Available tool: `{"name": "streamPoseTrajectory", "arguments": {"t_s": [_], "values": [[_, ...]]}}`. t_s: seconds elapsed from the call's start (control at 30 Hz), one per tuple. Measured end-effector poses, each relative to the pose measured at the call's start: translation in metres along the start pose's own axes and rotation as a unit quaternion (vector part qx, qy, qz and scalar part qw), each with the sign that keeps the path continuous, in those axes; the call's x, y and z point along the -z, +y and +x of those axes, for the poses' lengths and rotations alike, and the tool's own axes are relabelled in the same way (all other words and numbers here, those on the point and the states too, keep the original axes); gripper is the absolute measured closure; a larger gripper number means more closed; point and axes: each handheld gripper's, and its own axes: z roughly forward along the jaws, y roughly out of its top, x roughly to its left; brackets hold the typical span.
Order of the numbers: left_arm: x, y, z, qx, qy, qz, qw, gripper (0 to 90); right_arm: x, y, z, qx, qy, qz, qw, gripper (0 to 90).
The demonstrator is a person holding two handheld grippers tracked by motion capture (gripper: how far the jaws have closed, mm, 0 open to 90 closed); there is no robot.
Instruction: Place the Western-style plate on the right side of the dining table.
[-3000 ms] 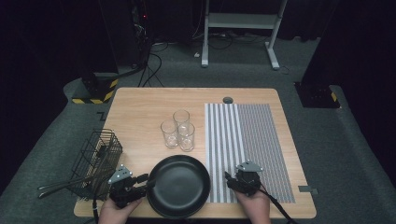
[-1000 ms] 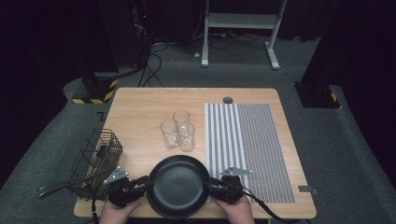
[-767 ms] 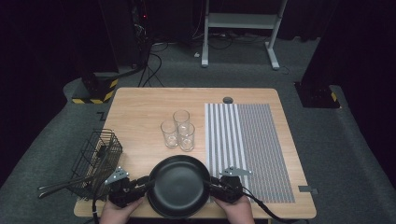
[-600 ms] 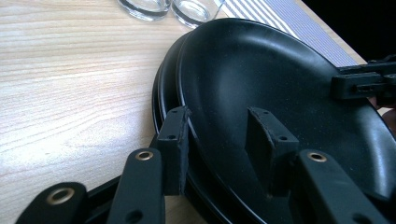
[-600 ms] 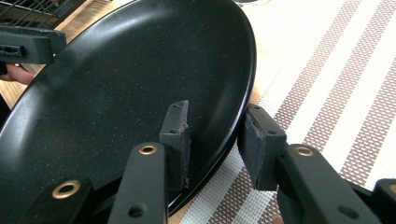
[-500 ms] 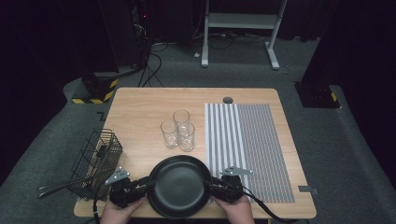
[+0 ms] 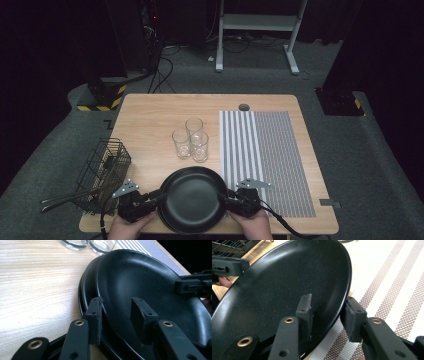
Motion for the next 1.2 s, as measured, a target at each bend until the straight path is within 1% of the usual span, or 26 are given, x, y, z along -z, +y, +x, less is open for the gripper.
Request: {"name": "streamPoseTrajectory", "arguments": {"t_s": [0.07, 0.1, 0.17, 0.2, 0.23, 0.3, 0.33, 0.47, 0.5, 0.53, 0.57, 0.63, 0.7, 0.73, 0.83, 0.93, 1.03, 1.1, 1.17, 1.2], "values": [[-0.003, 0.000, -0.001, 0.001, -0.002, 0.005, 1.0000, 61.6, 0.000, 0.002, -0.001, -0.001, -0.002, -0.001, 1.0000, 62.1], [-0.005, -0.001, -0.002, 0.004, -0.007, 0.009, 0.9999, 61.5, 0.001, 0.005, -0.002, -0.001, -0.006, -0.003, 1.0000, 62.2], [-0.008, -0.001, -0.002, 0.003, -0.013, 0.018, 0.9998, 61.4, 0.002, 0.006, -0.003, -0.001, -0.008, -0.005, 1.0000, 62.3], [-0.010, -0.002, -0.003, 0.005, -0.013, 0.020, 0.9997, 60.9, 0.004, 0.008, -0.006, 0.000, -0.010, -0.008, 0.9999, 62.9], [-0.011, -0.002, -0.005, 0.002, -0.008, 0.021, 0.9998, 60.8, 0.004, 0.008, -0.007, 0.002, -0.009, -0.010, 0.9999, 63.1], [-0.012, -0.002, -0.006, 0.003, -0.007, 0.022, 0.9997, 60.8, 0.004, 0.009, -0.008, 0.004, -0.006, -0.010, 0.9999, 63.0], [-0.012, -0.001, -0.004, 0.006, -0.010, 0.022, 0.9997, 60.8, 0.004, 0.009, -0.008, 0.004, -0.004, -0.008, 0.9999, 62.7], [-0.012, -0.001, -0.002, 0.013, -0.019, 0.021, 0.9995, 60.7, 0.005, 0.005, -0.009, -0.005, 0.005, -0.008, 0.9999, 54.5], [-0.012, -0.001, -0.002, 0.014, -0.020, 0.021, 0.9995, 60.7, 0.005, 0.004, -0.008, -0.011, 0.006, -0.006, 0.9999, 54.4], [-0.012, -0.001, -0.002, 0.020, -0.022, 0.020, 0.9994, 60.6, 0.006, 0.003, -0.008, -0.008, 0.006, -0.007, 0.9999, 55.4], [-0.012, -0.001, -0.002, 0.022, -0.023, 0.020, 0.9993, 60.1, 0.007, 0.001, -0.007, -0.004, 0.004, -0.006, 1.0000, 55.5], [-0.012, -0.001, -0.001, 0.028, -0.025, 0.020, 0.9991, 60.1, 0.009, -0.001, -0.005, -0.004, 0.004, -0.006, 1.0000, 55.8], [-0.011, -0.001, 0.000, 0.029, -0.028, 0.021, 0.9990, 60.1, 0.011, -0.002, -0.004, -0.003, 0.005, -0.006, 1.0000, 58.8], [-0.011, -0.001, 0.001, 0.030, -0.031, 0.021, 0.9989, 60.1, 0.011, -0.002, -0.003, -0.002, 0.002, -0.005, 1.0000, 58.9], [-0.012, -0.001, 0.002, 0.039, -0.036, 0.021, 0.9984, 60.2, 0.011, 0.002, -0.001, 0.003, -0.004, -0.001, 1.0000, 60.1], [-0.012, -0.001, 0.002, 0.037, -0.035, 0.022, 0.9985, 61.0, 0.008, 0.008, -0.003, 0.018, -0.014, 0.001, 0.9997, 60.4], [-0.015, -0.001, 0.002, 0.039, -0.039, 0.029, 0.9980, 61.0, 0.006, 0.015, -0.004, 0.022, -0.021, 0.003, 0.9995, 62.1], [-0.018, -0.002, 0.000, 0.035, -0.045, 0.041, 0.9975, 60.5, 0.005, 0.022, -0.006, 0.027, -0.018, -0.004, 0.9995, 65.1], [-0.019, -0.003, -0.001, 0.035, -0.045, 0.039, 0.9976, 59.5, 0.004, 0.024, -0.006, 0.029, -0.014, -0.004, 0.9995, 65.3], [-0.019, -0.004, -0.001, 0.036, -0.046, 0.037, 0.9976, 60.2, 0.002, 0.027, -0.005, 0.034, -0.014, -0.001, 0.9993, 64.9]]}}
